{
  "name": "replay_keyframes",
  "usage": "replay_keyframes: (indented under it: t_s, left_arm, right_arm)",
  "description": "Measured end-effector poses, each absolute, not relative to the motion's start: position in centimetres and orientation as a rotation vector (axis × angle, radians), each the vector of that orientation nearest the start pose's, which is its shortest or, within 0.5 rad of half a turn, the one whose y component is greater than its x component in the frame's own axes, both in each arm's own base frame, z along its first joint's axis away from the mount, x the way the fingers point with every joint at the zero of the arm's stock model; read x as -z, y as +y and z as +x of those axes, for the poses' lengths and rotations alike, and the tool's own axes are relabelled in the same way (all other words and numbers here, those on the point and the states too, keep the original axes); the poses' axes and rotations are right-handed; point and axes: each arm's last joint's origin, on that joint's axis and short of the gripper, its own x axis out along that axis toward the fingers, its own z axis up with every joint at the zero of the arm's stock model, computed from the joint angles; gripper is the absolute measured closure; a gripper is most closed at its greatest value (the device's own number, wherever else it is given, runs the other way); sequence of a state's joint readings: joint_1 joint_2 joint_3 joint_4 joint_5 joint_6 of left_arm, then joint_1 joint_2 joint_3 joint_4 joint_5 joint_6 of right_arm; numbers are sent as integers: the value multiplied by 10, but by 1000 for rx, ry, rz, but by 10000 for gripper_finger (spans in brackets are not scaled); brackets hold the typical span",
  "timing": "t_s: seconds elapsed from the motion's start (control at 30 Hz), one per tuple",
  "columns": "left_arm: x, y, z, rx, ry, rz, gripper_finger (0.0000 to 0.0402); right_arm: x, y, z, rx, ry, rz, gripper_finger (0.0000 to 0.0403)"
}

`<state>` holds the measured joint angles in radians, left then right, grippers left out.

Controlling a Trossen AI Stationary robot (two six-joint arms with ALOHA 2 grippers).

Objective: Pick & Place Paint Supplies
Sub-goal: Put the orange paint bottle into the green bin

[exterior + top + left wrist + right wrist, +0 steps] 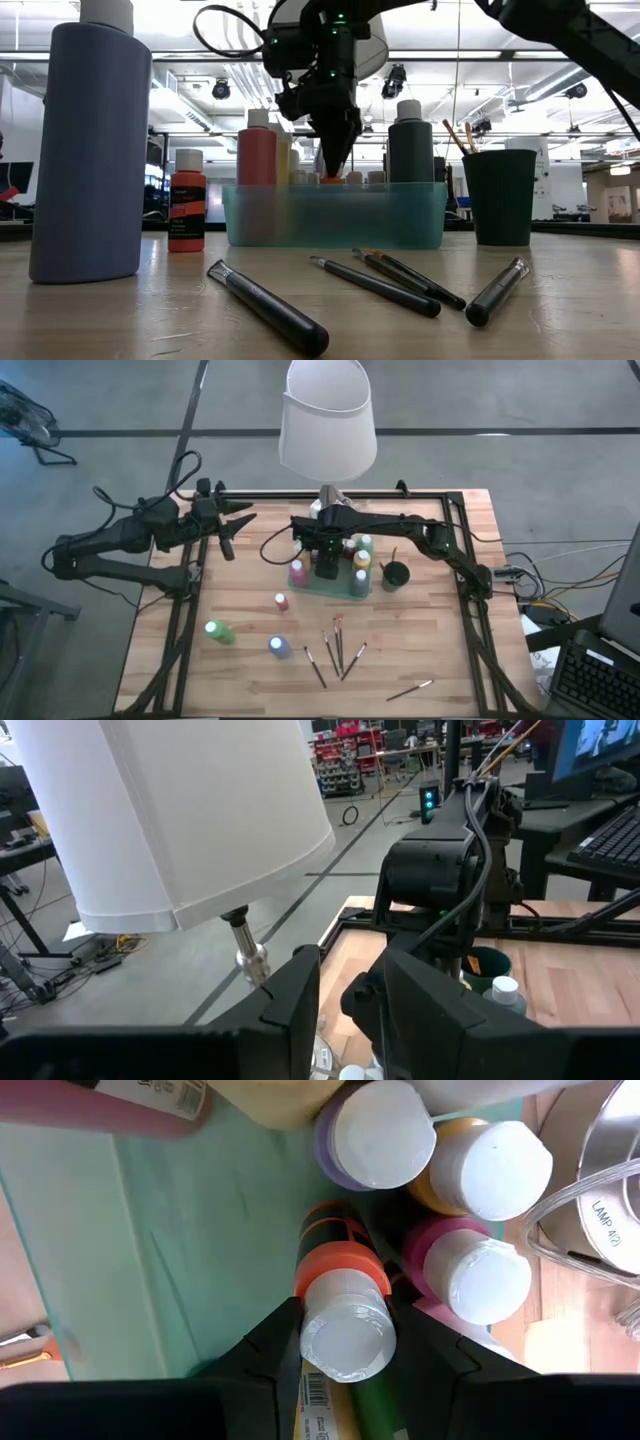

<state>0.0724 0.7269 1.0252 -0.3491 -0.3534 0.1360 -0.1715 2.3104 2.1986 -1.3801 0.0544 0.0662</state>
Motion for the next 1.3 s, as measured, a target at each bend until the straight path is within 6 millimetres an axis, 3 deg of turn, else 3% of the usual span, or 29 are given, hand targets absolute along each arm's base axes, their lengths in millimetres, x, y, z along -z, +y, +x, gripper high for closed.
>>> replay_keyframes:
  t_s: [1.03, 1.3]
  left_arm:
    - [-403, 20, 133, -422, 80, 140, 280]
    - [-403, 20, 133, -422, 80, 139, 280]
  right_arm:
    - [-218, -86, 444, 243, 1530, 126, 289]
    - [-217, -87, 444, 254, 1530, 120, 235]
